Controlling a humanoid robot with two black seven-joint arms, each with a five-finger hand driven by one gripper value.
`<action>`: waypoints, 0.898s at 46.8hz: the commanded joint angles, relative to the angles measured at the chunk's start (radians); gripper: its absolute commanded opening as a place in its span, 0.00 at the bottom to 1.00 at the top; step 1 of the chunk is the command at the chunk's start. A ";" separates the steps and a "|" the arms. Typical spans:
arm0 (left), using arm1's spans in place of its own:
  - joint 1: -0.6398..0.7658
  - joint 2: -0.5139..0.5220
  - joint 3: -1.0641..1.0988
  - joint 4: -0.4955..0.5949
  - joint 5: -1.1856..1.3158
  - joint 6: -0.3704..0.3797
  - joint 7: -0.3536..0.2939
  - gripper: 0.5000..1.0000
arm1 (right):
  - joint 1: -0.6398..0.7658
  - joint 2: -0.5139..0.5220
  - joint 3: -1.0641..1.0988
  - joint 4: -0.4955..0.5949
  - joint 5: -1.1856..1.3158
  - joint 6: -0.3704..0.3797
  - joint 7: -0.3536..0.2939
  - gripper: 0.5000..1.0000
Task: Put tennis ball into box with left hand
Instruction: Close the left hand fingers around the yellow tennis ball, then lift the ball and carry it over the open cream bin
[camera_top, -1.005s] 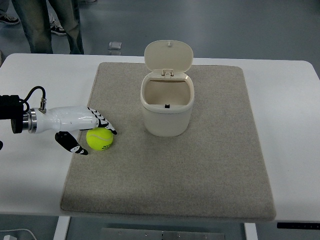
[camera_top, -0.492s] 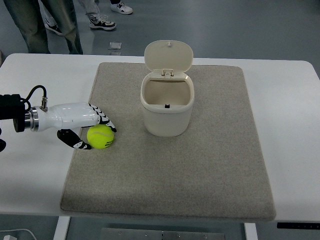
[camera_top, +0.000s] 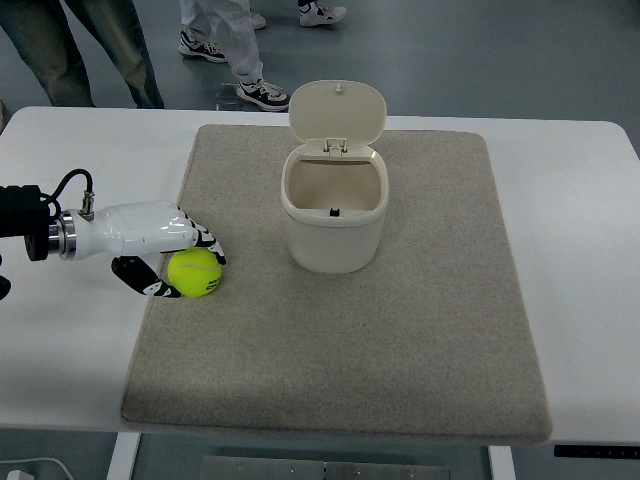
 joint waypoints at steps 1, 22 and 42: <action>-0.012 0.007 -0.015 -0.016 -0.003 0.005 0.000 0.00 | 0.000 0.000 0.000 0.000 0.000 0.000 0.000 0.88; -0.157 0.038 -0.044 -0.108 -0.003 0.105 -0.006 0.00 | 0.000 0.000 0.000 0.000 0.000 0.001 0.000 0.88; -0.269 -0.029 -0.035 -0.159 0.188 0.119 -0.012 0.00 | 0.000 0.000 0.000 0.000 0.000 0.000 0.000 0.88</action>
